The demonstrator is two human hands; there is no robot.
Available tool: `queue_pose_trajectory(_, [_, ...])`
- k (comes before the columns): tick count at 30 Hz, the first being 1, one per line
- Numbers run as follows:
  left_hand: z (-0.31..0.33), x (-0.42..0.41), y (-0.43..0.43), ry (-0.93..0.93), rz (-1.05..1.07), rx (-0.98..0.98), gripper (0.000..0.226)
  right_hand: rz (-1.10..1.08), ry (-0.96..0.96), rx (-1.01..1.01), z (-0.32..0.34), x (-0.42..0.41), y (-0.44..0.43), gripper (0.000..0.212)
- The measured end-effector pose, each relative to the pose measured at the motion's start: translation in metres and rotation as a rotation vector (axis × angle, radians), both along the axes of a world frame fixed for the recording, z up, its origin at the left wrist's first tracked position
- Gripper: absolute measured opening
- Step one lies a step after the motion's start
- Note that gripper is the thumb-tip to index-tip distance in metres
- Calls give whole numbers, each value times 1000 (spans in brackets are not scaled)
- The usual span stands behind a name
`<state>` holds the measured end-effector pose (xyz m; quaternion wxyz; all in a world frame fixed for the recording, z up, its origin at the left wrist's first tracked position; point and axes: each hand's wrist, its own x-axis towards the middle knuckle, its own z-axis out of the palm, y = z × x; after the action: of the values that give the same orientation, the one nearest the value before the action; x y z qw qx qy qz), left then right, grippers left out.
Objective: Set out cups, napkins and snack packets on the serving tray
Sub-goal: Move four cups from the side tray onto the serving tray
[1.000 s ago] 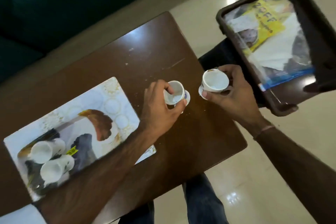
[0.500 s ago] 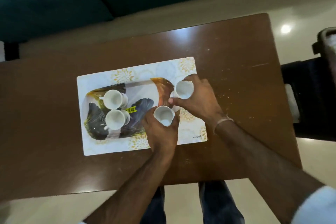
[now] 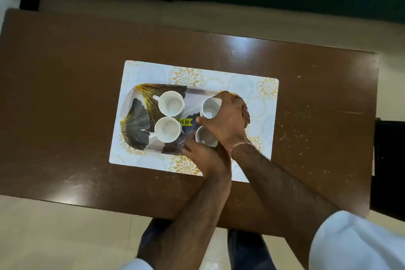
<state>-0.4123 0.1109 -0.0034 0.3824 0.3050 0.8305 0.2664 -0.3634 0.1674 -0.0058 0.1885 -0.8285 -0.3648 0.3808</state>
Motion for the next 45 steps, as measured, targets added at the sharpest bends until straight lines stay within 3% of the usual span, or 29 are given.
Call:
queue_pose_trajectory(6, [-4, -16, 7, -140, 125, -79, 29, -16, -15, 11, 9, -11, 11, 69])
queue_pose_trajectory(11, [-9, -27, 16, -294, 406, -123, 19, -37, 6, -8, 12, -19, 20, 49])
queue_pose_trajectory(21, [-4, -36, 20, -484, 490, -129, 24, -133, 28, 52, 18, -27, 20, 39])
queue_pose_trajectory(24, [7, -44, 23, -380, 458, -180, 34, -162, 20, 37, 18, -25, 18, 38])
queue_pose_trajectory(27, [22, -62, 23, -275, 314, -101, 42, -118, -80, 27, 19, -19, 15, 40])
queue_pose_trajectory(30, [32, -92, 34, -156, -19, 125, 43, 41, -242, 4, 21, -4, 15, 47])
queue_pose_trajectory(34, [29, -132, 83, 107, -473, 338, 30, 266, -147, -13, 20, 12, 24, 45])
queue_pose_trajectory(39, [11, -155, 138, 226, -889, 246, 43, 355, -164, 11, 12, 10, 30, 35])
queue_pose_trajectory(45, [-6, -159, 147, 182, -1055, 244, 34, 313, -168, 15, 5, 8, 28, 35])
